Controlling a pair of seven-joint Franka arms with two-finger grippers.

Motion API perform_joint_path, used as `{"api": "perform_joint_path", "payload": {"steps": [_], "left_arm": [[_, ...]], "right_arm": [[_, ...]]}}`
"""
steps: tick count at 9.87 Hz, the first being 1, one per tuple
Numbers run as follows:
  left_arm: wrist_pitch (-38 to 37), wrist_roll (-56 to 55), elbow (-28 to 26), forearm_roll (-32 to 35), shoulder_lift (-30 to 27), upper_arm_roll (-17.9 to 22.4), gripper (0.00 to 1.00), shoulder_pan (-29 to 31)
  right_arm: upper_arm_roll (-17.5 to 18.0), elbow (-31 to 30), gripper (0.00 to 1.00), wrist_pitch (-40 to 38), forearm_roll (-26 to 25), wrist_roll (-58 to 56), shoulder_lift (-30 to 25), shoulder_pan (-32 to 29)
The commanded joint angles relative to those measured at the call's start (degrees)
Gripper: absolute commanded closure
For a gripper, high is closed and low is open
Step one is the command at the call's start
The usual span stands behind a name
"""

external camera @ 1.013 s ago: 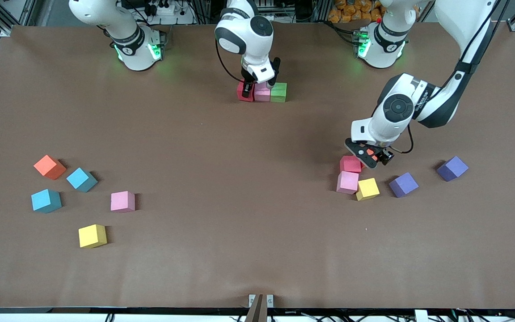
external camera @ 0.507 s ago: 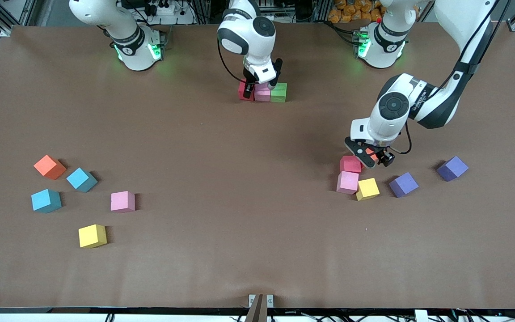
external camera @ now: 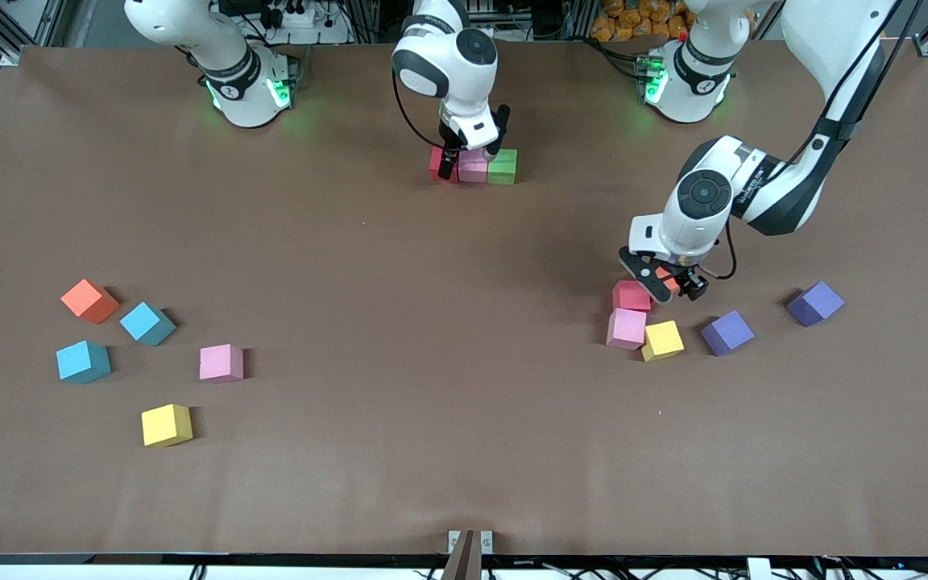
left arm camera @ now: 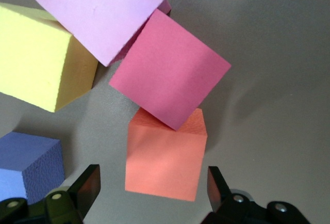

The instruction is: Form number 2 with 11 blocks

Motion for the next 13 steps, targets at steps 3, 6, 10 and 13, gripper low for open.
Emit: {"api": "perform_joint_path", "payload": {"steps": [3, 6, 10, 13], "left_arm": [[0.88, -1.45, -0.73, 1.79, -0.08, -0.23, 0.08, -0.62], [0.88, -1.36, -0.91, 2.23, -0.08, -0.23, 0.08, -0.62], [0.97, -1.45, -0.91, 3.46, 0.45, -0.23, 0.08, -0.54], [1.67, -1.45, -0.91, 3.46, 0.98, -0.14, 0.08, -0.54]], "right_arm": [[-0.49, 0.94, 0.00, -2.71, -0.93, 1.77, -1.16, 0.76], [-0.49, 0.94, 0.00, -5.53, -0.93, 1.25, -3.53, 0.68], [-0.67, 1.03, 0.00, -10.01, -0.84, 1.24, -7.22, -0.37], [-0.75, 3.56, 0.00, -13.60, -0.05, 1.86, -8.73, -7.82]]}}
